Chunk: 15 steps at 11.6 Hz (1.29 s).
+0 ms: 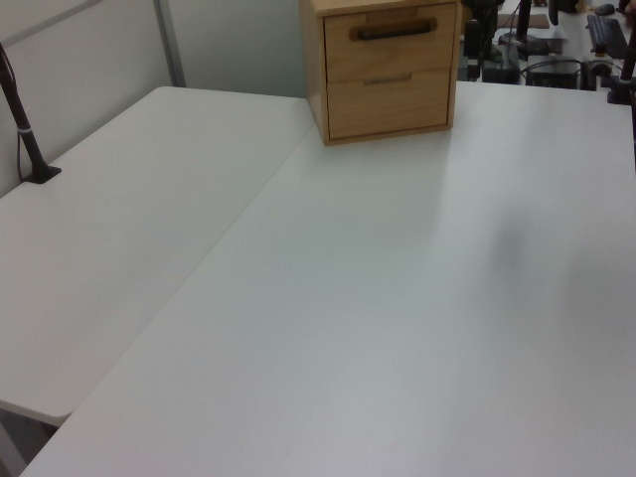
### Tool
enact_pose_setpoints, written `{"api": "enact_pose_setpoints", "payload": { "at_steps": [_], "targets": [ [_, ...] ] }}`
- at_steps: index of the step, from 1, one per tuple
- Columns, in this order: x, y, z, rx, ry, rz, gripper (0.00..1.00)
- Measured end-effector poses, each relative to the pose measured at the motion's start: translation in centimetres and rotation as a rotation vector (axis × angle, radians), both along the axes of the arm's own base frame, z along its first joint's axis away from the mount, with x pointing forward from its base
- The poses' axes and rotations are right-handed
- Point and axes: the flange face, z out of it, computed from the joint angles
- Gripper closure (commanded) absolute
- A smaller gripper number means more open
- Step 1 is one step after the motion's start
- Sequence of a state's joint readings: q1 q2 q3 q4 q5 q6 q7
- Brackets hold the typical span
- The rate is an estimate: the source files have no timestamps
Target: Open the drawer by sliding it
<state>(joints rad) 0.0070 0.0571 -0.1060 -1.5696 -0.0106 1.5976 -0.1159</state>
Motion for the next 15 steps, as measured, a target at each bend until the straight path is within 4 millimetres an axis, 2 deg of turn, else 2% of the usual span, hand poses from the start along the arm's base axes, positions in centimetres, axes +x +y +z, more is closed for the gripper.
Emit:
{"api": "enact_pose_setpoints", "payload": {
  "at_steps": [7,10,12,13,14,15],
  "targets": [
    [0.0,-0.1,0.0,0.000,-0.001,-0.002,0.00],
    [0.7,-0.2,0.5,-0.006,-0.065,0.006,0.00],
    [2.0,-0.4,0.8,-0.031,-0.153,0.112,0.00],
    [2.6,-0.9,0.8,-0.064,-0.192,0.218,0.00],
    [3.3,-1.9,0.6,-0.105,-0.217,0.341,0.00],
    [4.4,-3.9,-0.1,-0.159,-0.254,0.478,0.00]
  ]
}}
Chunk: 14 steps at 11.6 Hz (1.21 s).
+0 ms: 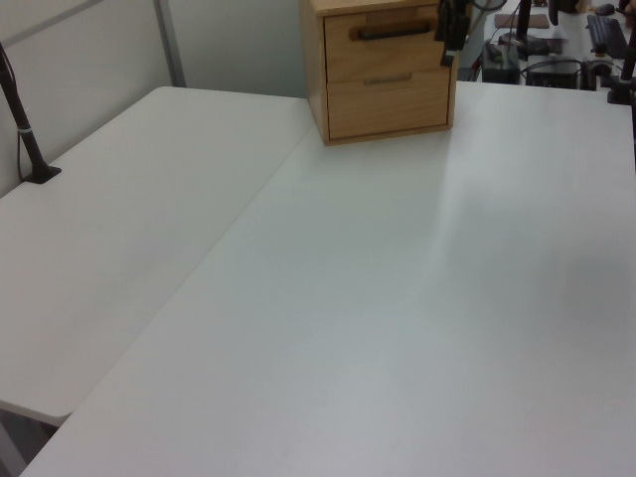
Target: Open the drawer by sliding it
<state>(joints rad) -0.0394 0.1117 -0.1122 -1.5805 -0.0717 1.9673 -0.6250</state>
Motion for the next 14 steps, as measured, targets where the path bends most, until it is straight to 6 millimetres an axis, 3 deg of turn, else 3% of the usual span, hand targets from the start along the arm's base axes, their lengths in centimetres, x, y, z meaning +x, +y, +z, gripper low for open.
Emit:
{"api": "enact_pose_setpoints", "payload": {
  "at_steps": [5,11,13,14],
  "targets": [
    [4.2,-7.4,-2.7,-0.236,-0.235,0.099,0.14],
    [6.0,-14.0,-5.8,-0.403,-0.361,0.091,0.22],
    [7.0,-15.6,-6.9,-0.422,-0.364,0.079,0.35],
    [7.3,-15.6,-7.0,-0.425,-0.365,0.081,0.46]
  ]
}}
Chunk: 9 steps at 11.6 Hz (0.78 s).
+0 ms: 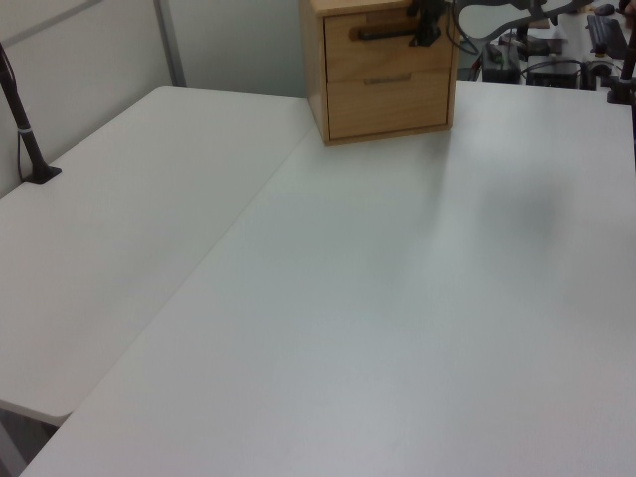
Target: Open the drawer by sliding it
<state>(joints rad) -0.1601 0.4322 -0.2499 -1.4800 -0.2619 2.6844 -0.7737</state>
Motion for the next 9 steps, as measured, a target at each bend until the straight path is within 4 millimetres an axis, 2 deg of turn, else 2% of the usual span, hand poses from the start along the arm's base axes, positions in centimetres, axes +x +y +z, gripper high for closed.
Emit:
{"api": "enact_pose_setpoints", "payload": {
  "at_steps": [1,3,9],
  "targets": [
    [0.08,0.07,0.00,-0.001,0.000,0.001,0.57],
    [0.20,0.02,0.13,-0.005,-0.003,0.001,0.67],
    [0.24,0.10,0.42,-0.020,0.000,0.011,0.81]
  ]
}}
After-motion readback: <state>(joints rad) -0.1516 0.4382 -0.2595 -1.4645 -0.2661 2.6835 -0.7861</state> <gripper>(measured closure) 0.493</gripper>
